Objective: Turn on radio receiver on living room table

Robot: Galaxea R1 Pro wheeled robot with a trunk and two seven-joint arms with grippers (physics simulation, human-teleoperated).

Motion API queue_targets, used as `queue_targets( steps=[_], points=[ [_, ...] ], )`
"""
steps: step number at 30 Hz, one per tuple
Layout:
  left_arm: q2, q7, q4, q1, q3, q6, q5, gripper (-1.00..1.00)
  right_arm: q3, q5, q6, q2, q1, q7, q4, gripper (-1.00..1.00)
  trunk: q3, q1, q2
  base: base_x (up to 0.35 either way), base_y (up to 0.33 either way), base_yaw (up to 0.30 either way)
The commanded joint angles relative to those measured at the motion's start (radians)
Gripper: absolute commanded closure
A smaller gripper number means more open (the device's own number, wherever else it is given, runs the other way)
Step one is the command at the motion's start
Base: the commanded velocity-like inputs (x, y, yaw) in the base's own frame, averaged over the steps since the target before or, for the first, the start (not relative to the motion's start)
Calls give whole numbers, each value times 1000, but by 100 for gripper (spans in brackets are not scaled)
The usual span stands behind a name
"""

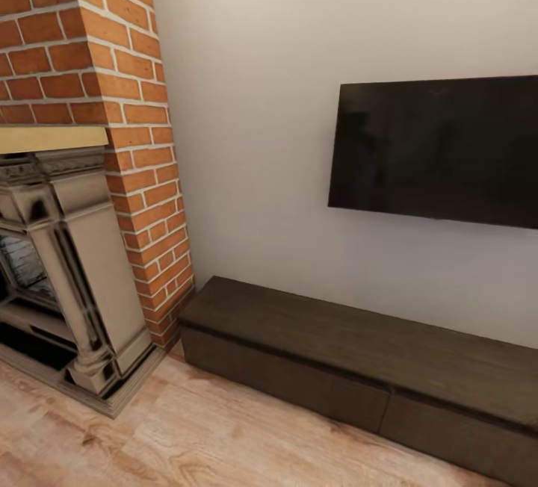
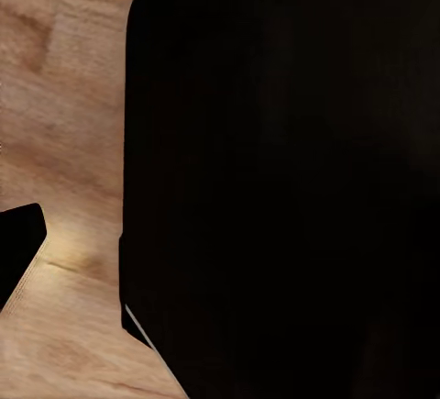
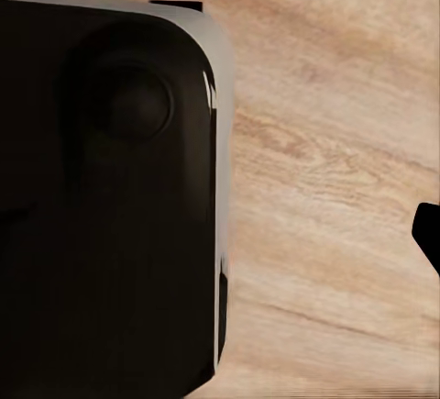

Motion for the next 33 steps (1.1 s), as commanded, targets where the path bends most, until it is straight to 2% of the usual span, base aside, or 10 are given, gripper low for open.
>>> queue_targets(
  steps=[1, 4, 17, 28, 33],
  points=[
    [0, 0, 0, 0, 0, 0, 0, -100, 0, 0, 0, 0, 0, 0, 0, -100, 0, 0, 0, 0, 0, -292],
    [-7, 0, 0, 0, 0, -1, -1, -100, 0, 0, 1, 0, 0, 0, 0, -100, 0, 0, 0, 0, 0, -292],
    [-9, 1, -4, 0, -1, -2, 0, -100, -7, -10, -4, 1, 0, -3, 0, -100, 0, 0, 0, 0, 0, -291],
    [-9, 1, -7, 0, -4, -1, 0, -100, -7, -6, -11, -2, -1, -3, 0, -100, 0, 0, 0, 0, 0, -206],
    [3, -3, -9, 0, -4, -18, 4, -100, -6, -4, -12, -4, 0, -3, 0, -100, 0, 0, 0, 0, 0, -272]
  ],
)
